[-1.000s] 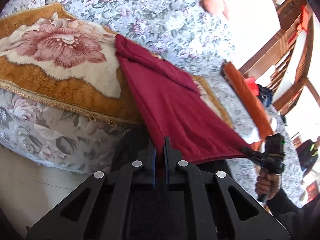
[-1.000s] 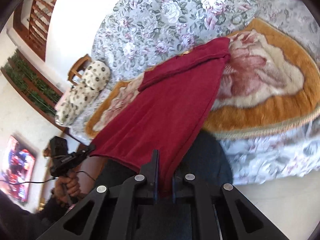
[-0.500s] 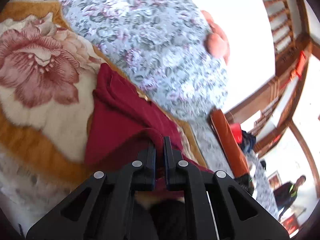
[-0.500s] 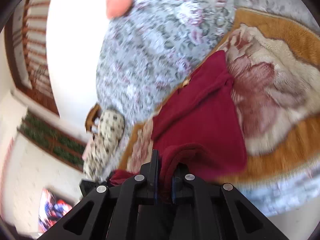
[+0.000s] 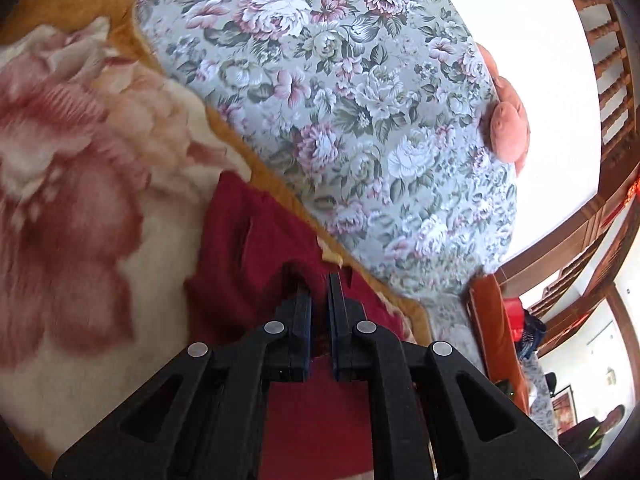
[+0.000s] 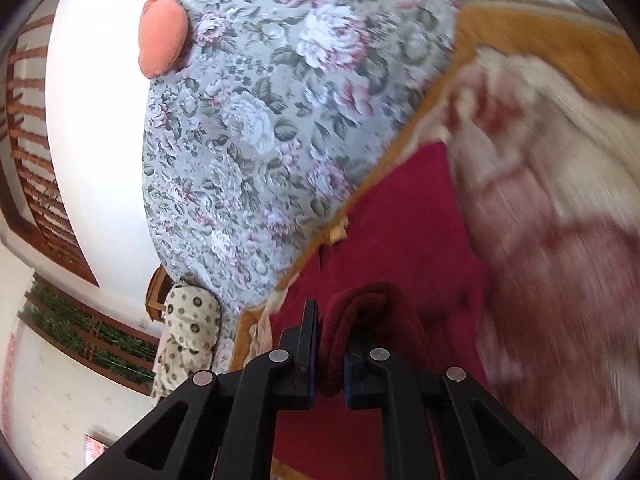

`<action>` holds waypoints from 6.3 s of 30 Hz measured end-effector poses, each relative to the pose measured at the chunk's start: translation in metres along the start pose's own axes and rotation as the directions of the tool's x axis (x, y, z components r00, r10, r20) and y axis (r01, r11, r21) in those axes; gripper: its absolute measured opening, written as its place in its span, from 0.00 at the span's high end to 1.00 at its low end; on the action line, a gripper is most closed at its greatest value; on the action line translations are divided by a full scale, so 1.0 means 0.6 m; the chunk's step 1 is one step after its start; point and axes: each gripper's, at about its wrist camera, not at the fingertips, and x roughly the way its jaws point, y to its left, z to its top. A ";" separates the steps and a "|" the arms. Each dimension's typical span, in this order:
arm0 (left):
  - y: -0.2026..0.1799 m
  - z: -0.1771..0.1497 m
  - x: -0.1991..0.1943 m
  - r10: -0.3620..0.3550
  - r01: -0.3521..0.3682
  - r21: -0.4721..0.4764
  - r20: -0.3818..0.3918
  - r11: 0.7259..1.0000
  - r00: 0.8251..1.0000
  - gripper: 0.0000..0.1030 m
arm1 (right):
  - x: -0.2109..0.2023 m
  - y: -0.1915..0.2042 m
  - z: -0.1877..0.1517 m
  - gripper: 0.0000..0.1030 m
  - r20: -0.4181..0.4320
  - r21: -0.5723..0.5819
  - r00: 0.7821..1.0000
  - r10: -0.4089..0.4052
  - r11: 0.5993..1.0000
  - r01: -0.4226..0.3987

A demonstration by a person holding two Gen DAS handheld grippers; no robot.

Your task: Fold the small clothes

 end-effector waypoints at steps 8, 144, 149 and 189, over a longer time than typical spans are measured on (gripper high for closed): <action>-0.014 0.067 0.083 0.046 -0.046 0.068 -0.002 0.997 0.999 0.95 | 0.070 0.001 0.067 0.92 0.006 -0.013 0.999 -0.042 0.999 0.042; 0.077 -0.113 0.039 0.248 -0.233 -0.205 0.049 0.951 0.968 0.86 | 0.470 0.326 -0.113 0.67 -0.407 -0.607 0.835 -0.370 0.793 0.056; 0.079 -0.114 0.039 0.232 -0.217 -0.205 0.053 0.954 0.971 0.86 | 0.640 0.294 -0.122 0.67 -0.481 -0.597 0.723 -0.495 0.790 0.143; 0.009 -0.104 0.022 0.123 -0.128 0.045 0.104 0.991 0.987 0.91 | 0.629 0.287 -0.050 0.89 -0.396 -0.655 0.725 -0.564 0.726 0.208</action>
